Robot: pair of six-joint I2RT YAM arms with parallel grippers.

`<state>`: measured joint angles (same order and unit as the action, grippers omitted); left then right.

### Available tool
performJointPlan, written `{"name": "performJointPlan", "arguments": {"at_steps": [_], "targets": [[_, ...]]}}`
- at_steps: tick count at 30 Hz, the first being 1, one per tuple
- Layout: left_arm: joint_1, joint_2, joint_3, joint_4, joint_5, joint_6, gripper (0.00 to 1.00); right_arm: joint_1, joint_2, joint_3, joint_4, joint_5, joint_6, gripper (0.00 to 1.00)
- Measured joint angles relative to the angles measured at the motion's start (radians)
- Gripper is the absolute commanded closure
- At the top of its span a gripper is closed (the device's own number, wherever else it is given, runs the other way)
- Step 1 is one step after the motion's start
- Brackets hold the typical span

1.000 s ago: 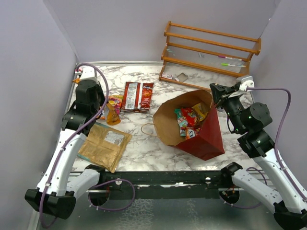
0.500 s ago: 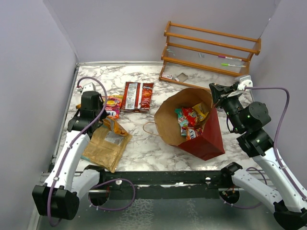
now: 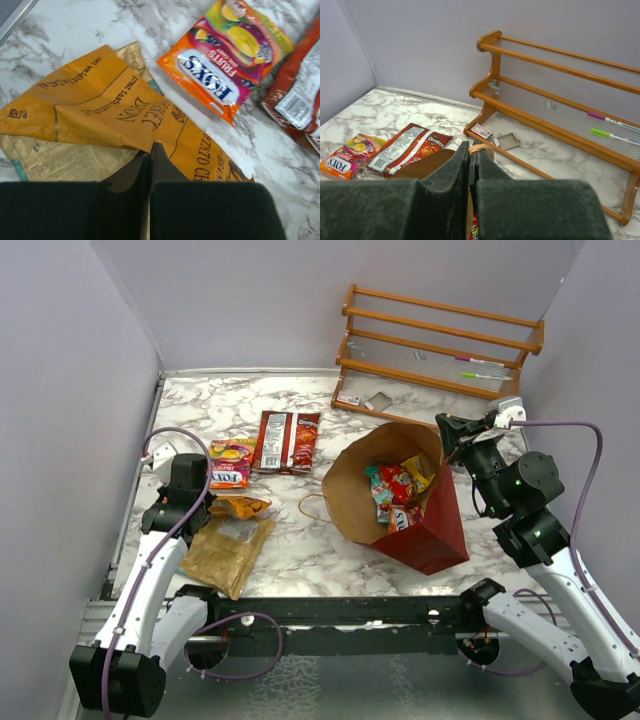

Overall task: Take the snacks out of the paper bag
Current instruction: Place the snack at the center of the board.

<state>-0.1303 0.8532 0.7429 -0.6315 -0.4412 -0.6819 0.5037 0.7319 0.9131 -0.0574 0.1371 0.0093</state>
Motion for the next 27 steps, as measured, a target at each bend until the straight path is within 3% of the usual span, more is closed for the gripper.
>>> {"name": "performJointPlan", "arguments": {"at_steps": [6,11,13,18,24,27], "targets": [[0.005,0.027,-0.022,-0.07,-0.087,-0.119,0.99,0.0,0.0,0.0,0.0,0.0,0.0,0.98],[0.014,0.044,-0.053,-0.121,-0.127,-0.243,0.84,0.0,0.0,0.0,0.0,0.0,0.0,0.98],[0.019,0.041,-0.068,-0.158,-0.142,-0.307,0.83,0.0,0.0,0.0,0.0,0.0,0.0,0.98],[0.022,-0.04,-0.135,-0.256,-0.199,-0.502,0.82,0.0,0.0,0.0,0.0,0.0,-0.003,0.98],[0.024,-0.127,-0.193,-0.291,-0.226,-0.598,0.81,0.0,0.0,0.0,0.0,0.0,-0.005,0.98],[0.024,-0.127,-0.194,-0.305,-0.237,-0.629,0.73,0.0,0.0,0.0,0.0,0.0,-0.005,0.98]]}}
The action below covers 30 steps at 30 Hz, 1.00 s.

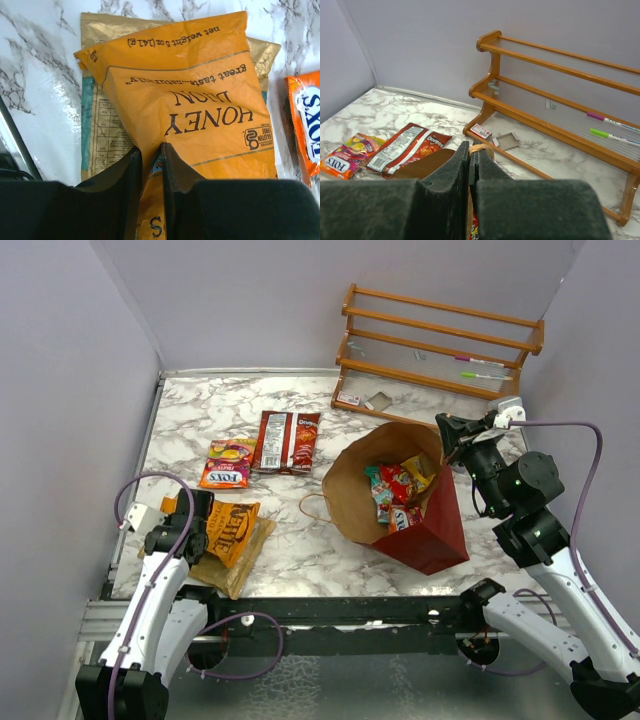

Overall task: Take the snacks out of the paper bag
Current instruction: Place the snack at the center of the board.

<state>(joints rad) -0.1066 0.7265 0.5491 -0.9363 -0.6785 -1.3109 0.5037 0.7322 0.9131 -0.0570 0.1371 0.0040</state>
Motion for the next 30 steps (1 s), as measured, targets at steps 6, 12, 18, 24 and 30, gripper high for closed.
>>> {"name": "performJointPlan", "arguments": {"at_steps": [6,12,18,24,30], "targets": [[0.0,0.002,0.0,-0.059,-0.048,-0.076,0.7,0.0,0.0,0.0,0.0,0.0,-0.001,0.98],[0.0,-0.011,0.012,-0.118,-0.08,-0.117,0.35,0.0,0.0,0.0,0.0,0.0,-0.001,0.98],[0.001,-0.022,0.129,-0.13,-0.106,-0.018,0.01,0.0,0.0,0.0,0.0,-0.028,-0.002,0.98],[-0.014,-0.023,0.285,-0.069,-0.124,0.152,0.01,-0.002,0.014,0.0,-0.002,-0.343,-0.01,0.98],[-0.042,-0.039,0.324,0.172,0.053,0.493,0.01,-0.002,0.156,0.024,0.034,-0.879,0.07,0.98]]}}
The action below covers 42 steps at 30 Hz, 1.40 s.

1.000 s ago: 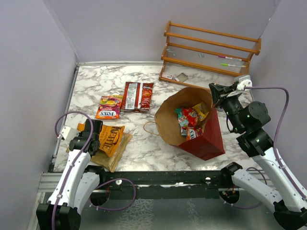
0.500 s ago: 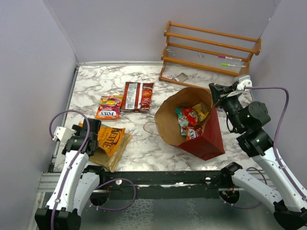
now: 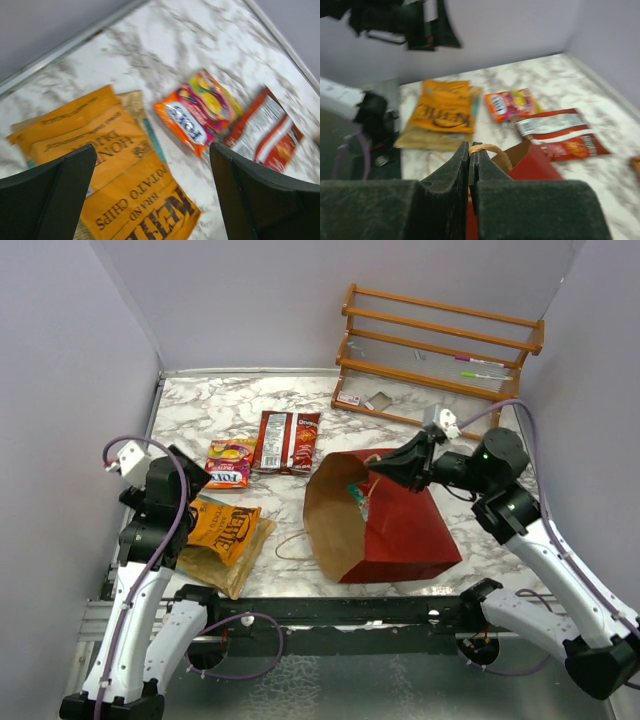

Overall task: Take the snacks out of the paper bag
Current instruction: Place the snack at the center of the board, then take out the snack from the paper bag.

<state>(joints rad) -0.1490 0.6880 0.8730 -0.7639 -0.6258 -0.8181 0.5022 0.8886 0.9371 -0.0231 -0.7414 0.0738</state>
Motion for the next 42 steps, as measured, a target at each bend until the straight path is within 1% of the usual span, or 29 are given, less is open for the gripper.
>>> {"name": "performJointPlan", "arguments": {"at_steps": [2,5,7,9,11,14,16,19,23,26,28,31,32,35,38,42], "targets": [[-0.012,0.006,0.0,0.096,0.15,0.095,0.01,0.001,0.043,-0.002,0.0,-0.1,0.022,0.98],[-0.026,0.014,-0.019,0.273,0.452,0.193,0.01,0.001,0.061,-0.011,-0.017,-0.172,0.025,0.98],[-0.037,0.017,-0.061,0.398,0.657,0.225,0.01,0.001,0.052,-0.011,-0.049,-0.183,0.005,0.98],[-0.048,0.016,-0.111,0.504,0.833,0.238,0.01,0.001,0.034,-0.009,-0.101,-0.175,-0.026,0.98],[-0.066,0.013,-0.159,0.598,0.988,0.249,0.01,0.001,0.001,-0.009,-0.171,-0.132,-0.067,0.98],[-0.098,-0.002,-0.218,0.7,1.14,0.256,0.01,0.001,-0.058,-0.018,-0.23,-0.047,-0.108,0.98],[-0.125,-0.019,-0.262,0.769,1.215,0.25,0.01,0.001,-0.125,-0.061,-0.248,0.029,-0.127,0.98],[-0.177,-0.05,-0.355,0.906,1.277,0.206,0.01,0.001,-0.227,-0.151,-0.268,0.111,-0.128,0.98],[-0.261,-0.063,-0.496,1.072,1.286,0.114,0.06,0.001,-0.333,-0.274,-0.239,0.126,-0.112,0.98],[-0.357,-0.047,-0.553,1.128,1.223,0.068,0.06,0.001,-0.358,-0.314,-0.222,0.127,-0.099,0.98],[-0.444,-0.024,-0.567,1.155,1.139,0.046,0.06,0.001,-0.357,-0.314,-0.216,0.148,-0.093,0.98],[-0.615,0.048,-0.567,1.202,0.987,0.042,0.07,0.001,-0.353,-0.294,-0.217,0.195,-0.089,0.98],[-0.699,0.098,-0.559,1.207,0.919,0.047,0.07,0.001,-0.348,-0.28,-0.221,0.209,-0.088,0.98],[-0.846,0.244,-0.506,1.219,0.763,0.081,0.1,0.001,-0.334,-0.232,-0.258,0.248,-0.089,0.98],[-0.922,0.375,-0.456,1.244,0.647,0.095,0.1,0.001,-0.323,-0.179,-0.324,0.277,-0.109,0.98],[-0.948,0.509,-0.429,1.295,0.515,0.087,0.1,0.001,-0.369,-0.171,-0.398,0.329,-0.145,0.98]]}}
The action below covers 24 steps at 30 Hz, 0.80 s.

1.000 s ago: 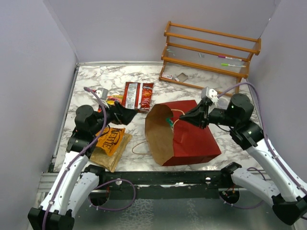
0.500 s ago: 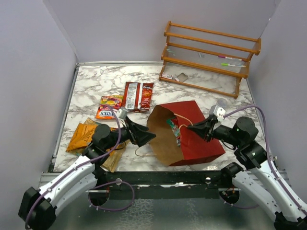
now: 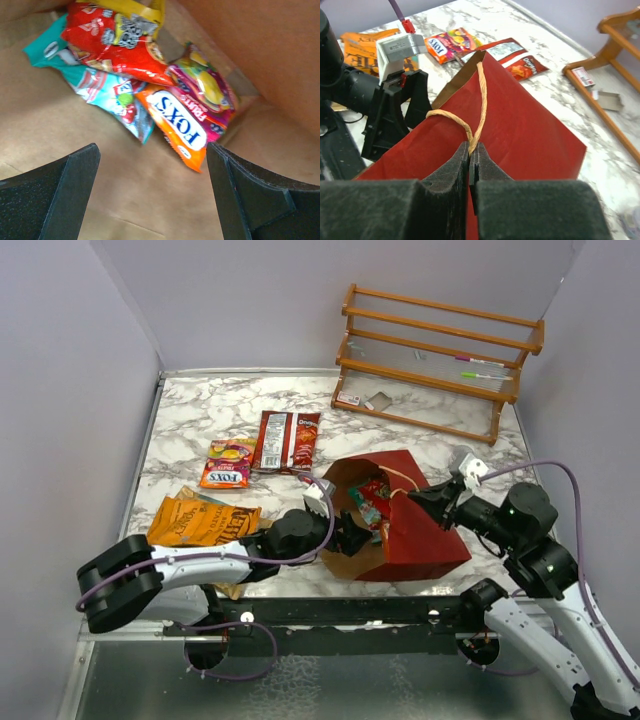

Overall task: Take the snacks out of the paper bag
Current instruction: Take out the snack from the paper bag.

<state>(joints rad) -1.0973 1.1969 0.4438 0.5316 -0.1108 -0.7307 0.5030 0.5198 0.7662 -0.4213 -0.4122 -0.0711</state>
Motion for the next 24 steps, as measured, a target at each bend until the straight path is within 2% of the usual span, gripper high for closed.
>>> {"name": "performJointPlan", "arguments": {"at_steps": [5,10,13,18,24], "targets": [[-0.019,0.104,0.013,0.048,-0.094,-0.007,0.12,0.0,-0.126,-0.04,-0.036,0.05,-0.07,0.98],[-0.091,0.159,0.048,0.088,-0.147,0.026,0.12,0.0,-0.253,-0.069,-0.04,0.02,-0.171,0.98],[-0.118,0.153,0.048,0.112,-0.177,0.053,0.11,0.0,-0.233,-0.064,-0.029,-0.075,-0.2,0.98],[-0.116,0.137,0.047,0.149,-0.203,0.092,0.1,0.0,-0.071,-0.027,-0.01,-0.293,-0.203,0.98],[-0.116,0.163,0.048,0.174,-0.202,0.106,0.14,0.0,-0.013,-0.037,0.004,-0.342,-0.19,0.98]]}}
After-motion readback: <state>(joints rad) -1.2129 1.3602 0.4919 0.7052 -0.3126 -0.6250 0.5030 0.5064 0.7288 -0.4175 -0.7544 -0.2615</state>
